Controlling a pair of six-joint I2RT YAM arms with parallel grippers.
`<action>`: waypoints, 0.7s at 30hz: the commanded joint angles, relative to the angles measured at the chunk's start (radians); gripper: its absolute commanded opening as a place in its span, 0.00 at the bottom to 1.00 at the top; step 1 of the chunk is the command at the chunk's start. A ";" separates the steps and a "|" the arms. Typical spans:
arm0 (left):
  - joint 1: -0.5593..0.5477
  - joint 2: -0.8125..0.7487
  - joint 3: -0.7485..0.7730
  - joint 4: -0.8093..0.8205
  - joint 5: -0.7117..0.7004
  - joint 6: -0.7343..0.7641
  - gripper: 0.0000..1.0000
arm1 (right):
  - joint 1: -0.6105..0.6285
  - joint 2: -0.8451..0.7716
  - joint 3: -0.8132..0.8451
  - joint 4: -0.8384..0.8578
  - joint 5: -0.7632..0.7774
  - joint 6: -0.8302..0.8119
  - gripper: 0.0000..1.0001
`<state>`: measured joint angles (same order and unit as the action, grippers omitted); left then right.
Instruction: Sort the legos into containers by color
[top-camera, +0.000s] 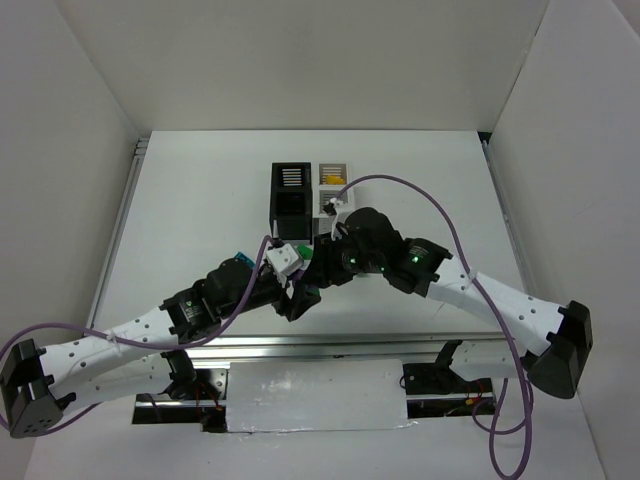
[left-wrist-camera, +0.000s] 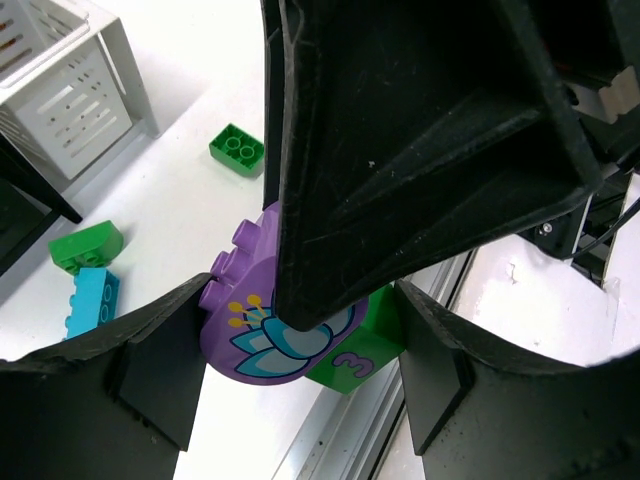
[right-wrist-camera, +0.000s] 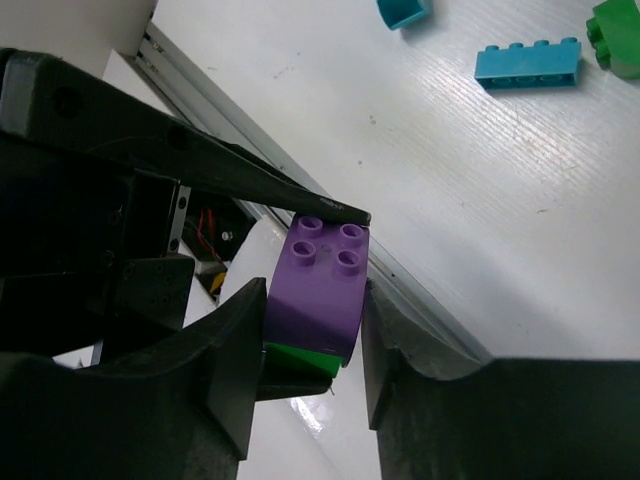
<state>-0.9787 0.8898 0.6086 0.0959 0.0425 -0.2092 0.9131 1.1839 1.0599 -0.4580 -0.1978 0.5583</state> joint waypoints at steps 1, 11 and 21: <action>-0.008 -0.018 0.051 0.076 0.022 0.007 0.17 | 0.012 0.022 0.034 0.018 -0.046 -0.024 0.33; -0.011 -0.032 0.057 0.045 -0.038 -0.025 0.99 | 0.010 -0.001 -0.009 0.142 -0.155 -0.005 0.00; -0.011 -0.060 0.157 -0.077 -0.058 -0.108 1.00 | -0.152 -0.023 -0.236 0.514 -0.276 -0.040 0.00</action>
<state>-0.9852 0.8669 0.6853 0.0345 -0.0132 -0.2672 0.8318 1.1950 0.8875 -0.1444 -0.3851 0.5438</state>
